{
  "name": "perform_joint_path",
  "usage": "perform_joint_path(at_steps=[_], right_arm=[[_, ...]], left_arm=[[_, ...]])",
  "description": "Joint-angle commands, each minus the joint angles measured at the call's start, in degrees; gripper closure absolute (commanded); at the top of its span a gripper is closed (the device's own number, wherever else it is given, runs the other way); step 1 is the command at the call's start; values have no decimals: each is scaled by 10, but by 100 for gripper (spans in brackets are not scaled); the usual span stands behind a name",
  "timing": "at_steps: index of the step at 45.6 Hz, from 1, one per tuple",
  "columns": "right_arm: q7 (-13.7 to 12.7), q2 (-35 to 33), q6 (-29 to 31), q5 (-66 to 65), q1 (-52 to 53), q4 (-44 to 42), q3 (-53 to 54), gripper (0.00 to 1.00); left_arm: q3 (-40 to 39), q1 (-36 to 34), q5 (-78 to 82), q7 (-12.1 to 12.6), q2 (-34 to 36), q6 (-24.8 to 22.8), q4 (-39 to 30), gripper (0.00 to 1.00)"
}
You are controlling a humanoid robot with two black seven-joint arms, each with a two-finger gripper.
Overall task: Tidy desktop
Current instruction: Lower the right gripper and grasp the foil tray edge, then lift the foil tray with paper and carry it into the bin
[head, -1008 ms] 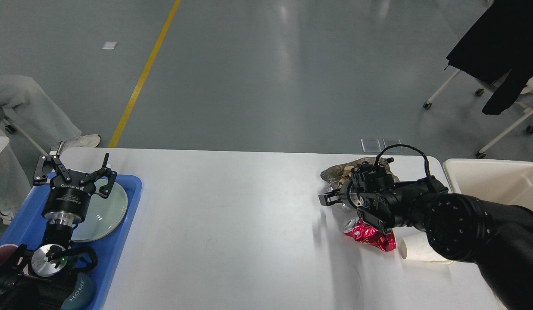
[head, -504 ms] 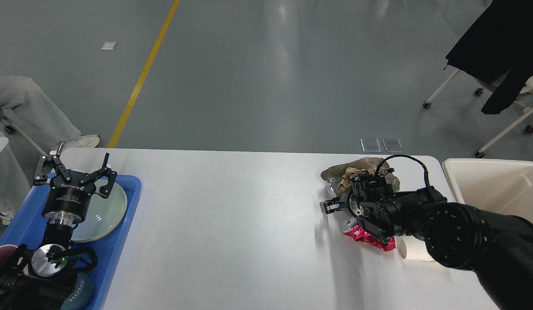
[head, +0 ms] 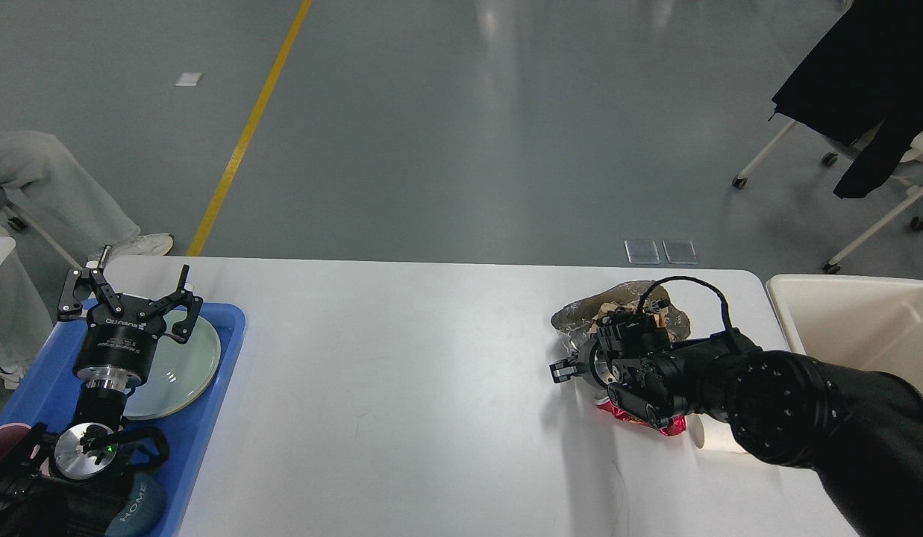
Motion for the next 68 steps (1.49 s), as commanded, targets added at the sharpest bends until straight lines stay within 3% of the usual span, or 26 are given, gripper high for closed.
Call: perform_joint_path(at_steps=[1,16,30,44,50,56,60,62,68], right_arm=[[-20,-1,1,5,2,9,5,100],[-24,-3,-1,6,28,41,12,100],[-27,-39,10,53,157,170,6,100],[-35,-118,152,138,422,383,-40,100],[-34,-150,182,165,542,487,-92,100],[-2,-193,185,191,648,597,-150,100],[81,-195,194,198,692,643,-213,100],[107,-193,193,199,701,658,-241,100],[113,-198,189,201,719,677,-295,100]], left_arm=[[0,0,0,0,0,0,0,4],[0,0,0,0,0,0,0,4],[0,0,0,0,0,0,0,4],[0,0,0,0,0,0,0,4],[0,0,0,0,1,0,0,4],[0,1,0,0,0,0,0,4],[0,0,-1,0,1,0,1,4],[0,0,-1,0,0,0,1,4],[0,0,-1,0,0,0,1,4]])
